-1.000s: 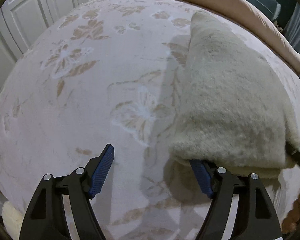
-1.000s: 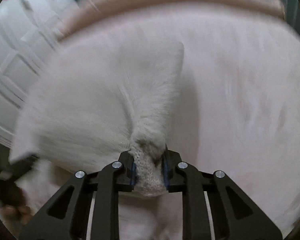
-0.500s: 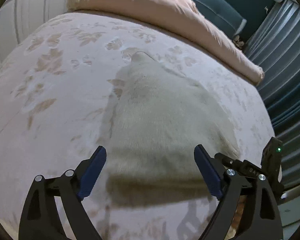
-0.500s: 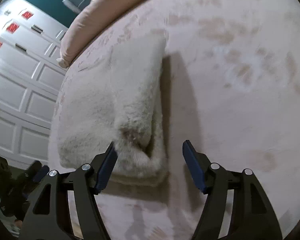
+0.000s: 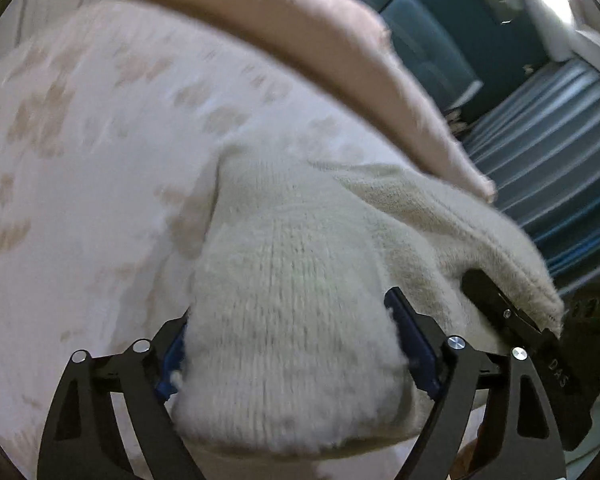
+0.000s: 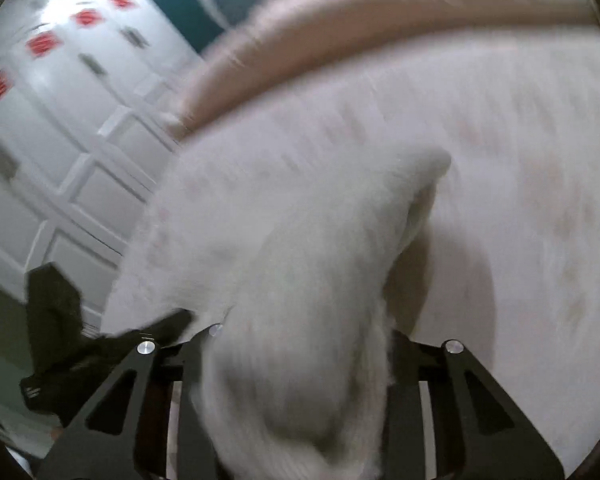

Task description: Fold small clothes

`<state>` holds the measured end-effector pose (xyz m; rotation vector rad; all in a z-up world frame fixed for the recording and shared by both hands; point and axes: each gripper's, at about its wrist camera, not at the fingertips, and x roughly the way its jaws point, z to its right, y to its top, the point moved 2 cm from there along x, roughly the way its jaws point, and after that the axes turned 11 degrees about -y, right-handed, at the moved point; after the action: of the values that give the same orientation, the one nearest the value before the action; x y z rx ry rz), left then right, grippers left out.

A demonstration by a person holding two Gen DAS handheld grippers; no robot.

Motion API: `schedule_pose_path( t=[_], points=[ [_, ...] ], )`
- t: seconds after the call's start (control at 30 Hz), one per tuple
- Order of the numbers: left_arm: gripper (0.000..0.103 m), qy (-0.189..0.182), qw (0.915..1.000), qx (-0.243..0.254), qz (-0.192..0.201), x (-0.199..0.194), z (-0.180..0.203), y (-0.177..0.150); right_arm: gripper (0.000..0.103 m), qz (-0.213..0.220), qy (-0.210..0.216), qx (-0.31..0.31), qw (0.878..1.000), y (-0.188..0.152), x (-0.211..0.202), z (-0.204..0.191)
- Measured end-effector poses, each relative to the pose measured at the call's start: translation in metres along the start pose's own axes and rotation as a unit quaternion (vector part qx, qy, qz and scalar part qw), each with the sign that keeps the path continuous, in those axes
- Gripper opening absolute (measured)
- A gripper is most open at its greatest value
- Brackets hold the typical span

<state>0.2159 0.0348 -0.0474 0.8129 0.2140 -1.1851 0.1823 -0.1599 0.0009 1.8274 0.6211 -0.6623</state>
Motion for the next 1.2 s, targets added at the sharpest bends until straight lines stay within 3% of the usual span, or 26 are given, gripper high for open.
schedule_pose_path(
  t=[0.07, 0.1, 0.13, 0.2, 0.27, 0.3, 0.33, 0.4, 0.53, 0.6, 0.63, 0.73, 0.93, 1.03, 1.2],
  points=[
    [0.081, 0.029, 0.999, 0.032, 0.008, 0.005, 0.008, 0.002, 0.031, 0.041, -0.01, -0.031, 0.999, 0.011, -0.013, -0.008],
    [0.081, 0.063, 0.9966, 0.053, -0.002, 0.015, 0.007, -0.001, 0.033, 0.046, -0.023, -0.04, 0.998, 0.012, -0.01, -0.004],
    [0.081, 0.096, 0.9931, 0.066, -0.014, 0.024, 0.002, -0.005, 0.036, 0.036, -0.039, -0.041, 0.998, 0.01, 0.0, 0.004],
    [0.081, 0.161, 0.9821, 0.08, -0.056, 0.047, -0.015, -0.018, 0.043, -0.046, -0.086, -0.008, 0.995, -0.011, 0.048, 0.046],
    [0.083, 0.153, 0.9832, 0.076, -0.064, 0.048, -0.021, -0.027, 0.046, -0.134, -0.135, 0.037, 0.981, -0.042, 0.086, 0.087],
    [0.083, 0.157, 0.9834, 0.073, -0.053, 0.04, -0.02, -0.029, 0.056, -0.12, -0.102, 0.09, 0.983, -0.048, 0.078, 0.105],
    [0.084, 0.158, 0.9835, 0.071, -0.052, 0.036, -0.017, -0.029, 0.059, -0.113, -0.078, 0.137, 0.981, -0.049, 0.065, 0.116],
    [0.083, 0.169, 0.9816, 0.072, -0.052, 0.028, -0.012, -0.03, 0.059, -0.091, -0.092, 0.159, 0.979, -0.044, 0.04, 0.12],
    [0.084, 0.199, 0.9743, 0.09, -0.056, 0.031, -0.006, -0.035, 0.055, -0.019, -0.132, 0.07, 0.989, -0.023, -0.008, 0.077],
    [0.084, 0.211, 0.9717, 0.092, -0.054, 0.029, -0.002, -0.037, 0.055, -0.015, -0.159, 0.006, 0.987, -0.018, -0.001, 0.052],
    [0.084, 0.215, 0.9708, 0.093, -0.053, 0.027, -0.003, -0.037, 0.055, -0.024, -0.175, -0.027, 0.984, -0.024, 0.008, 0.045],
    [0.083, 0.225, 0.9679, 0.097, -0.057, 0.025, 0.003, -0.038, 0.055, -0.113, -0.241, -0.093, 0.959, -0.065, 0.064, 0.054],
    [0.083, 0.248, 0.9607, 0.116, -0.047, 0.009, 0.023, -0.06, 0.058, -0.069, -0.234, -0.025, 0.97, -0.067, 0.014, 0.058],
    [0.083, 0.255, 0.9594, 0.11, -0.05, 0.006, 0.029, -0.079, 0.07, -0.046, -0.254, -0.034, 0.966, -0.081, -0.007, 0.044],
    [0.085, 0.27, 0.9559, 0.101, -0.058, 0.003, 0.031, -0.113, 0.079, -0.021, -0.275, -0.048, 0.96, -0.11, -0.036, 0.031]
  ],
)
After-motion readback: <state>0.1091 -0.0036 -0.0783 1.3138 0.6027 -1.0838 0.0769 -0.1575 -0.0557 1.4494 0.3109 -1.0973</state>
